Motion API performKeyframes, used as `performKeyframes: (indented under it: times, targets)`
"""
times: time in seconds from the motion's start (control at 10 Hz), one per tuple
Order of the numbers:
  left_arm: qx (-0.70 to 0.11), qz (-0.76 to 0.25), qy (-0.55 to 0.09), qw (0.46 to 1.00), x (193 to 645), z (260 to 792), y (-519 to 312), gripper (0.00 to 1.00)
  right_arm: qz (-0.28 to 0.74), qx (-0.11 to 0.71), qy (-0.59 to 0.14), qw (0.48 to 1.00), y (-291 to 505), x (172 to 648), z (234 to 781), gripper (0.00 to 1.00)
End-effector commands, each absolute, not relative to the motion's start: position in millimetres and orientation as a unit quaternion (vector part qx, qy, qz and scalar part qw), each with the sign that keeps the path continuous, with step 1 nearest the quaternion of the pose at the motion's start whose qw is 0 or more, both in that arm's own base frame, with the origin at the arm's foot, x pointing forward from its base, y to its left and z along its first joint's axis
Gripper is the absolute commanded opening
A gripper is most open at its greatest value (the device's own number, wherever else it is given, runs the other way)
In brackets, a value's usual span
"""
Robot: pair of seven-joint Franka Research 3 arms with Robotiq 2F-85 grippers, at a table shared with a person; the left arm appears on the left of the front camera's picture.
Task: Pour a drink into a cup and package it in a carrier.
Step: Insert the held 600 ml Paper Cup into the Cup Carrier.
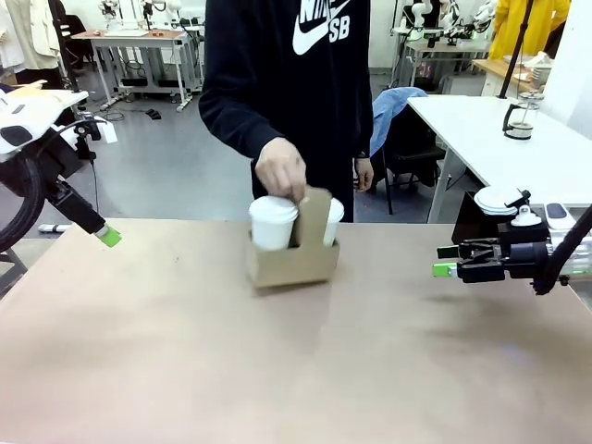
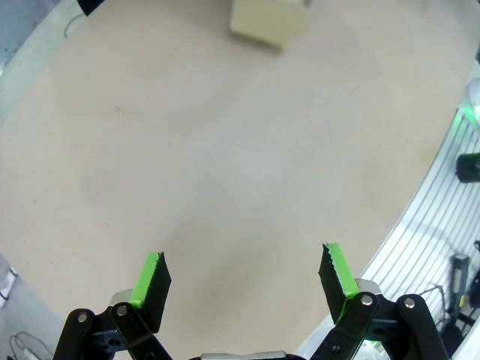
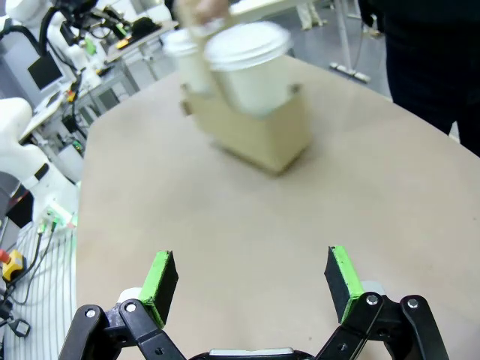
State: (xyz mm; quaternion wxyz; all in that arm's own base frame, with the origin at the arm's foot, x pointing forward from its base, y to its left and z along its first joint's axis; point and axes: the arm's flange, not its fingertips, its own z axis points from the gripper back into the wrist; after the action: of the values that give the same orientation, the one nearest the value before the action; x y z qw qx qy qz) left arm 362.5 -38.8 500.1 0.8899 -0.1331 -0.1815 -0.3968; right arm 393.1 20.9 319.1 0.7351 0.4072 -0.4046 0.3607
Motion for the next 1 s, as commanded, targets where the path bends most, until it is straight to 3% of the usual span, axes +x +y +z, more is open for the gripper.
performKeyframes:
  times: [0.0, 0.9]
  targets:
    - [-0.134, -0.395, -0.184, 0.890, 361.8, 500.2, -38.0, 1.00, 0.363, 0.409, -0.410, 0.730, 18.6, 392.9, 317.8, 1.00]
    - [-0.134, -0.395, -0.184, 0.890, 361.8, 500.2, -38.0, 1.00, 0.363, 0.409, -0.410, 0.730, 18.6, 392.9, 317.8, 1.00]
